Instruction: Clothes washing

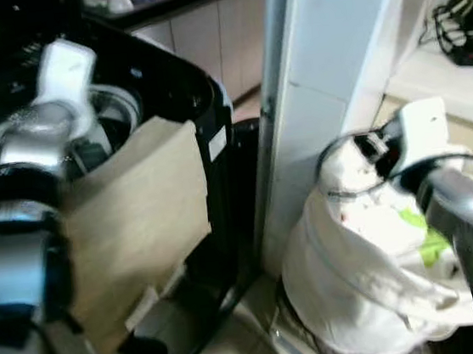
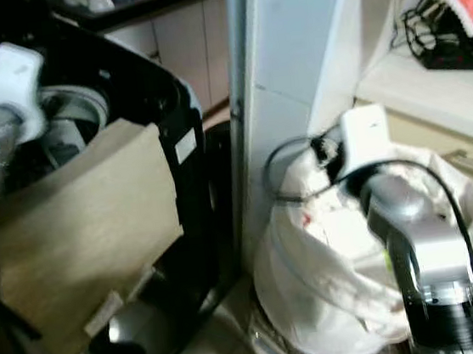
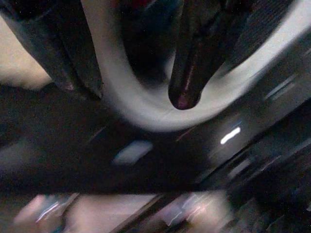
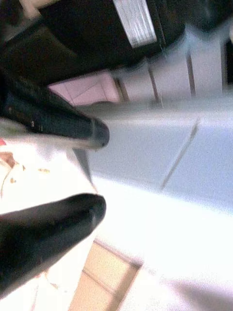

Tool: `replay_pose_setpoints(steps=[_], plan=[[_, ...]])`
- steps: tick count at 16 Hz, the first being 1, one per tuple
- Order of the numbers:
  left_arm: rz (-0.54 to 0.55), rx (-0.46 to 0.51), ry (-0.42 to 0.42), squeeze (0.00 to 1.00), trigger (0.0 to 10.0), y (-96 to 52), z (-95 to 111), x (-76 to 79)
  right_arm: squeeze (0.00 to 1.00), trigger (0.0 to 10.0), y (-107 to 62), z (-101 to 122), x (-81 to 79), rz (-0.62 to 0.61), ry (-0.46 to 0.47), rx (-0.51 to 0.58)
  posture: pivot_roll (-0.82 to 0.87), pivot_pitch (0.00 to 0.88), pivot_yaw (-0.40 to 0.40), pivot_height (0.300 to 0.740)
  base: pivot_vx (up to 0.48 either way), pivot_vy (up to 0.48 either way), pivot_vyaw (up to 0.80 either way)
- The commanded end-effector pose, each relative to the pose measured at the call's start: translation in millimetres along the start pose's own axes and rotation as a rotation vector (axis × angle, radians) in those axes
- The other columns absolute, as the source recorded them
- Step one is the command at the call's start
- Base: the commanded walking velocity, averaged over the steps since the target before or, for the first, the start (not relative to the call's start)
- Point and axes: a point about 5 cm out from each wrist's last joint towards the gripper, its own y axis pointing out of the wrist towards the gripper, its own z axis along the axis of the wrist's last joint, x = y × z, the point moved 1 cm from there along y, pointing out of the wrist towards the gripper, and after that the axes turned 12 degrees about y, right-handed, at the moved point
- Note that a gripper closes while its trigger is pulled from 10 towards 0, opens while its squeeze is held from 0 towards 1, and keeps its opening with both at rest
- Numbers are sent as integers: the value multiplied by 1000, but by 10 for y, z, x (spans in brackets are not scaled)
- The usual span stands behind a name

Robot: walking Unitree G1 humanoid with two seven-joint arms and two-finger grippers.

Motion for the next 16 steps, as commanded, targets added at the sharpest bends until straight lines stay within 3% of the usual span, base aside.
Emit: replay_pose_setpoints(steps=[1, 2, 3, 4, 6, 7, 8, 9, 13, 14, 16], plan=[[-58, 112, -22, 0, 10000, 3, 165, 71, 1000, 10000, 55, -37, 164, -80, 45, -10, -101, 39, 18, 740, 0, 0, 0], [-182, 248, -30, 0, 10000, -22, 307, 404, 1000, 10000, 241, -108, 425, -169, 132, -58, -78, 66, 22, 740, 0, 0, 0], [-222, 287, -23, 0, 10000, -51, 350, 567, 1000, 10000, 304, -145, 519, -191, 175, -79, -65, 79, 24, 740, 0, 0, 0], [-393, 366, -18, 0, 10000, -203, 418, 967, 1000, 10000, 391, -271, 650, -211, 247, -159, -50, 100, 30, 740, 0, 0, 0], [-557, 426, 29, 0, 10000, -409, 463, 1209, 1000, 10000, 422, -401, 677, -181, 275, -246, -29, 120, 32, 740, 0, 0, 0], [-702, 465, 34, 0, 10000, -609, 488, 1367, 1000, 10000, 432, -512, 710, -176, 285, -318, -17, 132, 35, 740, 0, 0, 0], [-764, 479, 30, 0, 10000, -704, 494, 1410, 1000, 10000, 433, -561, 725, -181, 278, -347, -9, 141, 38, 740, 0, 0, 0], [-873, 490, 42, 0, 10000, -933, 469, 1480, 1000, 10000, 447, -676, 784, -206, 280, -382, 16, 166, 49, 740, 0, 0, 0], [-894, 443, 38, 0, 10000, -1138, 446, 1492, 965, 10000, 466, -822, 823, -245, 331, -406, 46, 191, 63, 740, 0, 0, 0], [-926, 434, 40, 0, 10000, -1194, 449, 1503, 0, 10000, 453, -889, 813, -253, 346, -429, 62, 200, 68, 740, 0, 0, 0], [-983, 415, 53, 0, 10000, -1320, 452, 1511, 0, 10000, 414, -1079, 756, -248, 338, -505, 76, 205, 72, 740, 0, 0, 0]])
